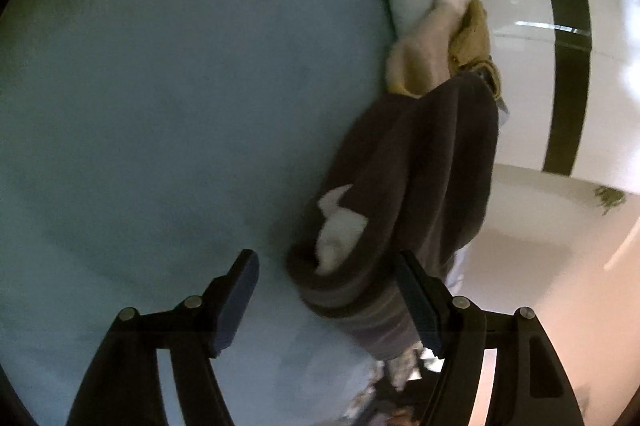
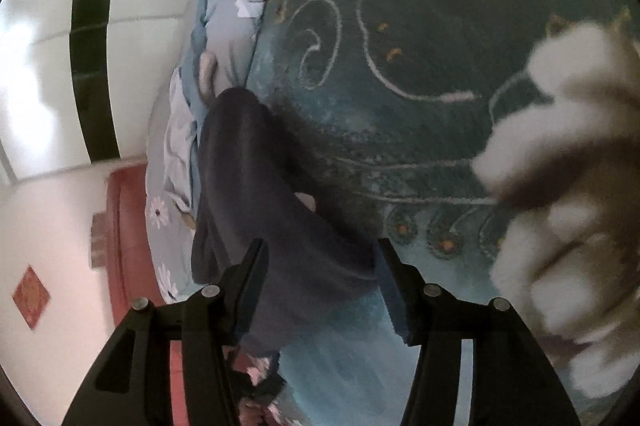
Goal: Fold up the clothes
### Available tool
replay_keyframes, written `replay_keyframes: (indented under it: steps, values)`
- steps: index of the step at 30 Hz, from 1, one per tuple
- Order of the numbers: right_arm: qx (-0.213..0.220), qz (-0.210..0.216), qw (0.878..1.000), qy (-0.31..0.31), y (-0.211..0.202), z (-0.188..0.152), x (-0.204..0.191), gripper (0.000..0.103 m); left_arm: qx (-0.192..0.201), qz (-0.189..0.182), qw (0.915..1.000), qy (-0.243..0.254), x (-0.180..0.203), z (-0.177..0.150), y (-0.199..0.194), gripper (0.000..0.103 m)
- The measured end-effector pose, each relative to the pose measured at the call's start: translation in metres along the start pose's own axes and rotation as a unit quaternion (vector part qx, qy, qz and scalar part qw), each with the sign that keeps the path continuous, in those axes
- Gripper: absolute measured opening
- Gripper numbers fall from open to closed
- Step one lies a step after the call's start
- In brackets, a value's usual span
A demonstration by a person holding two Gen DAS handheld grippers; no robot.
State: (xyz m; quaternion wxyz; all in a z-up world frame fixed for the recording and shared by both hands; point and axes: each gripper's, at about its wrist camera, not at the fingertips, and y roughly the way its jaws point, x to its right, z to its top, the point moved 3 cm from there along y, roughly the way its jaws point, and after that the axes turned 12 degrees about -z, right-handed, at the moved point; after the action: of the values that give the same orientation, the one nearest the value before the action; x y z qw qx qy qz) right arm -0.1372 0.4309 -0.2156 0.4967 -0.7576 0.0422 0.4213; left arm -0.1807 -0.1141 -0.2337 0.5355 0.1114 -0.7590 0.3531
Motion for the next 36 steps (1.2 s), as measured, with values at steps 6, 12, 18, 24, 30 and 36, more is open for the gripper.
replay_keyframes:
  steps: [6, 12, 18, 24, 30, 36]
  values:
    - [0.004, 0.003, 1.000, 0.023, -0.007, -0.012, 0.013, 0.056, 0.009, 0.006, 0.9999, 0.005, 0.000, 0.003, 0.009, 0.082]
    - [-0.008, 0.021, 0.999, 0.036, 0.017, -0.019, 0.017, 0.056, 0.020, 0.025, 0.9989, 0.035, 0.005, 0.004, 0.014, 0.086]
    - [0.020, 0.022, 0.999, 0.033, 0.030, -0.008, -0.002, 0.058, 0.027, 0.019, 0.9986, 0.040, 0.006, 0.005, 0.018, 0.086]
    - [0.045, 0.007, 0.999, 0.011, 0.021, -0.005, -0.021, 0.046, 0.048, 0.023, 0.9978, 0.040, 0.014, 0.003, 0.024, 0.068]
    - [0.056, -0.007, 0.998, -0.002, 0.006, -0.009, -0.036, 0.023, 0.072, 0.041, 0.9950, 0.057, 0.033, -0.007, 0.014, 0.045]
    - [0.068, 0.012, 0.998, -0.015, -0.024, -0.027, -0.041, 0.017, 0.072, 0.026, 0.9947, 0.068, 0.044, -0.025, -0.009, 0.034]
